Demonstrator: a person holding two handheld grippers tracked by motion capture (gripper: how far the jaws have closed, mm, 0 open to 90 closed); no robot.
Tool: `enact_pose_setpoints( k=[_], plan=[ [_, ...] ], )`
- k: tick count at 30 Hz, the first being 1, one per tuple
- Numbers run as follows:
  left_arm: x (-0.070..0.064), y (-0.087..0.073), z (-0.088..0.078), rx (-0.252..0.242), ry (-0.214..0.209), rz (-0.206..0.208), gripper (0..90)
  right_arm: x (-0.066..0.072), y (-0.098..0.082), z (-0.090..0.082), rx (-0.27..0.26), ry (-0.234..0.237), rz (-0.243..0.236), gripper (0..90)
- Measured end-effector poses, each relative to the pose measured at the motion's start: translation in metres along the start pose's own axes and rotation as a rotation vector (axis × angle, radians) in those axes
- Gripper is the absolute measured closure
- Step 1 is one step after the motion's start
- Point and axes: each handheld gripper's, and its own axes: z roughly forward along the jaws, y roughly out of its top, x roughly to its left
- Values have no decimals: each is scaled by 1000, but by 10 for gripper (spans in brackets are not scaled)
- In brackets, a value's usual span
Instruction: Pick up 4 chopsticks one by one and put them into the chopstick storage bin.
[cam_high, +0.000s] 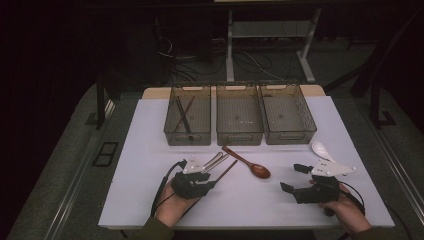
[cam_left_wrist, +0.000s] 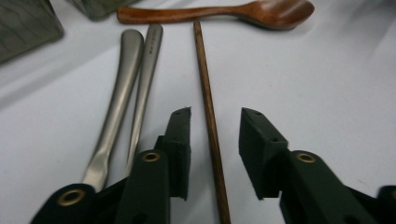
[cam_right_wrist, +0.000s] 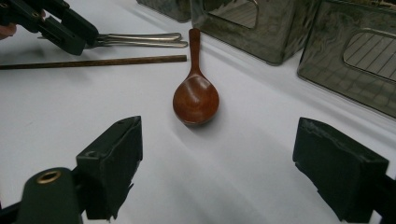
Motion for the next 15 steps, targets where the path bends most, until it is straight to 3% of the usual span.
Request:
enact_pose_setpoints(
  k=[10, 15],
  plan=[
    [0, -1, 12, 70, -6, 16, 757, 0, 0, 0, 0, 2, -1, 155],
    [-3, -2, 13, 68, 13, 21, 789, 0, 0, 0, 1, 2, -1, 155]
  ],
)
